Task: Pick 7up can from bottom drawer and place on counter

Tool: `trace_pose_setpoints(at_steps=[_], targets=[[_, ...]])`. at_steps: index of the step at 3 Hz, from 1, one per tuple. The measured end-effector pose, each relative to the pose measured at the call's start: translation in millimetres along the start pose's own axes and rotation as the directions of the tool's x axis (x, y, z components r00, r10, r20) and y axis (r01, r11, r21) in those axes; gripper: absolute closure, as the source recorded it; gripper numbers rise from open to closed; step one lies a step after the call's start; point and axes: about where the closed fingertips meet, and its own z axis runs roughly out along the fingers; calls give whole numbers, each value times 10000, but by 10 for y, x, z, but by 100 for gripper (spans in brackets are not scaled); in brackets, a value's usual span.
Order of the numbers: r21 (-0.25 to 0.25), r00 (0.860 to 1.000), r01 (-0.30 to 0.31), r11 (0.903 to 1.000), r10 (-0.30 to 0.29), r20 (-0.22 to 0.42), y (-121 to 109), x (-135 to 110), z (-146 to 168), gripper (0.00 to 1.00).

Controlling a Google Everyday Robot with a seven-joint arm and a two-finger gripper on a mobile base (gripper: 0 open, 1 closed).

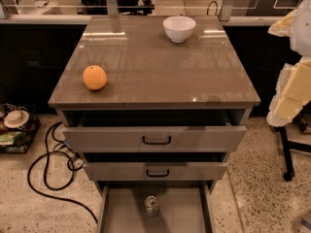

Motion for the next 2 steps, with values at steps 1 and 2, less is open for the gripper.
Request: trace_pose_setpoints(at_steps=[1,2], targets=[[0,10000,-1,10000,1,1,0,0,0,0],[94,9982,-381,9992,376,466,141,206,54,0]])
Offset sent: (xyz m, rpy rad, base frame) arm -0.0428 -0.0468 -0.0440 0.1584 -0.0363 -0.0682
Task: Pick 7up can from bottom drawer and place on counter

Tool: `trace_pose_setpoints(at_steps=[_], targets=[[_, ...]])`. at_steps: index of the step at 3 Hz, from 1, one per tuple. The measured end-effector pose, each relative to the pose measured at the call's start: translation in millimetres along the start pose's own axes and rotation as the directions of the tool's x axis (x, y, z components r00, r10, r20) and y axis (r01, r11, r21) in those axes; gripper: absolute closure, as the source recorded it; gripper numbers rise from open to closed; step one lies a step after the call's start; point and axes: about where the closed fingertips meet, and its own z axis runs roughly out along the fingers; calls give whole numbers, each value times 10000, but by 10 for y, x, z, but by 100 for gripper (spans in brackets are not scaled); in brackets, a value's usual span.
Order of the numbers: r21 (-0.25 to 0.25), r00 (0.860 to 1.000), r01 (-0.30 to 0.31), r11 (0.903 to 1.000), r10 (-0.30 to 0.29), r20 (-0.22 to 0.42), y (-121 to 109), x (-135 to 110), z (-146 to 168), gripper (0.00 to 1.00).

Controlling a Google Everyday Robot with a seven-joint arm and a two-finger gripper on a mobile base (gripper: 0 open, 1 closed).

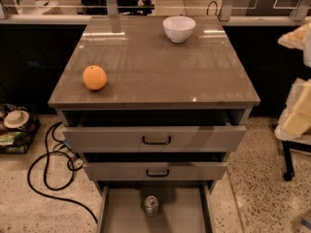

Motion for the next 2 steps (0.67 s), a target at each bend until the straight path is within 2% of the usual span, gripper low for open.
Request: trace_pose_setpoints(at_steps=[1,2], targets=[[338,9967,-407,9986,382,722,260,313,38,0],[602,9890,-428,9973,338,1443,474,537,188,0]])
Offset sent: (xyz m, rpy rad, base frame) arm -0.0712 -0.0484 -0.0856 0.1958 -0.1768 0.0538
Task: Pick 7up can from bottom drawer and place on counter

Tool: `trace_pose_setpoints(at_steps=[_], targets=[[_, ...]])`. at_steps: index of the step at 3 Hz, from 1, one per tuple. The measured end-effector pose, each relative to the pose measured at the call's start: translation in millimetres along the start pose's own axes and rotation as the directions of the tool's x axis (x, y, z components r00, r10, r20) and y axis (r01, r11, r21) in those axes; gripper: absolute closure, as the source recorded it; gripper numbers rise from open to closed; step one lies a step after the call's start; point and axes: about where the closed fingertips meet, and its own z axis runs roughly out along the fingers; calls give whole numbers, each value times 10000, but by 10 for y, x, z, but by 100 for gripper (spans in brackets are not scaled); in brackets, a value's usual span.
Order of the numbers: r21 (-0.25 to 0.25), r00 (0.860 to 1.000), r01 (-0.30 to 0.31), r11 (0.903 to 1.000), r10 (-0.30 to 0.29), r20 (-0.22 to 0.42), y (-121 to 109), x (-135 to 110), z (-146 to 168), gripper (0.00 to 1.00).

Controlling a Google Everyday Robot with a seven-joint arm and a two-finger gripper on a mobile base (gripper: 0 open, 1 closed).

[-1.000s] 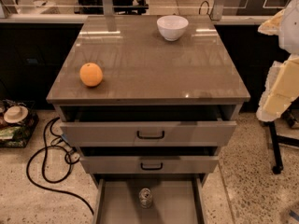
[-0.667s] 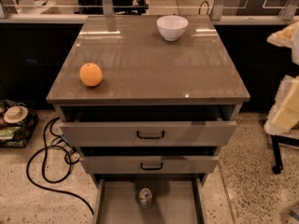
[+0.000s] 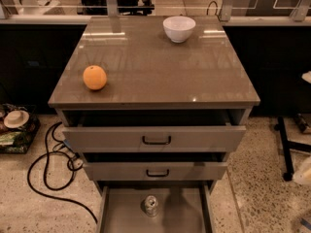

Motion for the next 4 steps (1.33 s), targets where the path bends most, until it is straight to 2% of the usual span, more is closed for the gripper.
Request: trace_pose_setpoints(at_steps=[1,2,4], targets=[[107,9967,142,9998,-150,800,134,209,234,0],[-62,9853,153,9999,-140,1704,276,451,572,0],[-808,9563,-461,9957,674,2845,590,826,1131,0]])
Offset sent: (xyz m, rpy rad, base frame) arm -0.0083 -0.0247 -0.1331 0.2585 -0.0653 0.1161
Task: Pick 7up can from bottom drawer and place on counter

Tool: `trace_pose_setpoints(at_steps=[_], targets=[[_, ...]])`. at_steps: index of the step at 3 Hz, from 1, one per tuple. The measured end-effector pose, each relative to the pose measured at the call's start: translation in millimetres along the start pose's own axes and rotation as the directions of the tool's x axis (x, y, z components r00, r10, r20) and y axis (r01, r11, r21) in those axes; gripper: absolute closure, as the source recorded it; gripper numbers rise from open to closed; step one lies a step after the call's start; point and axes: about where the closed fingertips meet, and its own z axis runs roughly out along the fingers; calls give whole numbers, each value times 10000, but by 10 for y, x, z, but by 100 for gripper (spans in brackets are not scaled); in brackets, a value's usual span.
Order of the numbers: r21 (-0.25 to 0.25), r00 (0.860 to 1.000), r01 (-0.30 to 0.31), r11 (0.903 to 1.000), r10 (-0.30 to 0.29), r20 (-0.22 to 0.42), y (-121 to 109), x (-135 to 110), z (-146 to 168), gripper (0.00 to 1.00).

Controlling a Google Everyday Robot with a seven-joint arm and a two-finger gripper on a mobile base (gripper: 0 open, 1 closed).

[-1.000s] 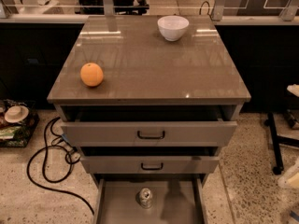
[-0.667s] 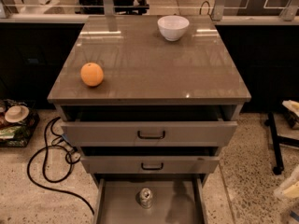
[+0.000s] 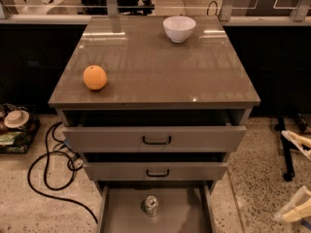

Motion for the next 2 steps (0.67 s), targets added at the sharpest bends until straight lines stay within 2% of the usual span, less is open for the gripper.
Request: trace_pose_setpoints(at_steps=[1,2], targets=[[0,10000,1,10000,-1,0,0,-1,0,0],[-66,10000,21,10000,-20,47,48,77,134,0]])
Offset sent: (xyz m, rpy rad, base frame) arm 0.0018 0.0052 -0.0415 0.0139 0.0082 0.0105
